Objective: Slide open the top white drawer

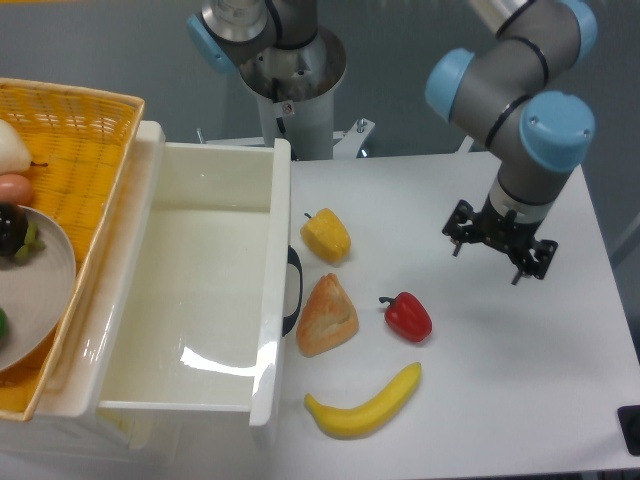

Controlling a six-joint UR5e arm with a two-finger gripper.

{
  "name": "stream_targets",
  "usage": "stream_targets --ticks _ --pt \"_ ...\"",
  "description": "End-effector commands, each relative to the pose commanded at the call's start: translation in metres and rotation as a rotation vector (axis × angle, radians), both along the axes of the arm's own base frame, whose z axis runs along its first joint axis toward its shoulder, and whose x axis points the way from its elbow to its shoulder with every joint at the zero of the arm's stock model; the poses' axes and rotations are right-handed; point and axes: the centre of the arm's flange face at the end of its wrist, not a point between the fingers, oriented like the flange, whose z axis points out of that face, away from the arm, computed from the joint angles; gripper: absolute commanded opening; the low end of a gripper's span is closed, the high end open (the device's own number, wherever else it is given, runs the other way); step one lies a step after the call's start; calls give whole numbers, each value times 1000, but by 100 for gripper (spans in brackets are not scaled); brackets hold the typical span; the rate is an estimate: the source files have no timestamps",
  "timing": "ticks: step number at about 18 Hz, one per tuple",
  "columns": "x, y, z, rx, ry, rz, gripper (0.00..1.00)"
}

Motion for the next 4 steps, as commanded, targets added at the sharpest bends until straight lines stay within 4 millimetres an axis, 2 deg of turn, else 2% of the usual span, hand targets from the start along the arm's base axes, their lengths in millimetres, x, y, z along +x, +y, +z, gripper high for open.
stream_targets --ticks 4 --pt "7 8 -10 -58 6 -25 100"
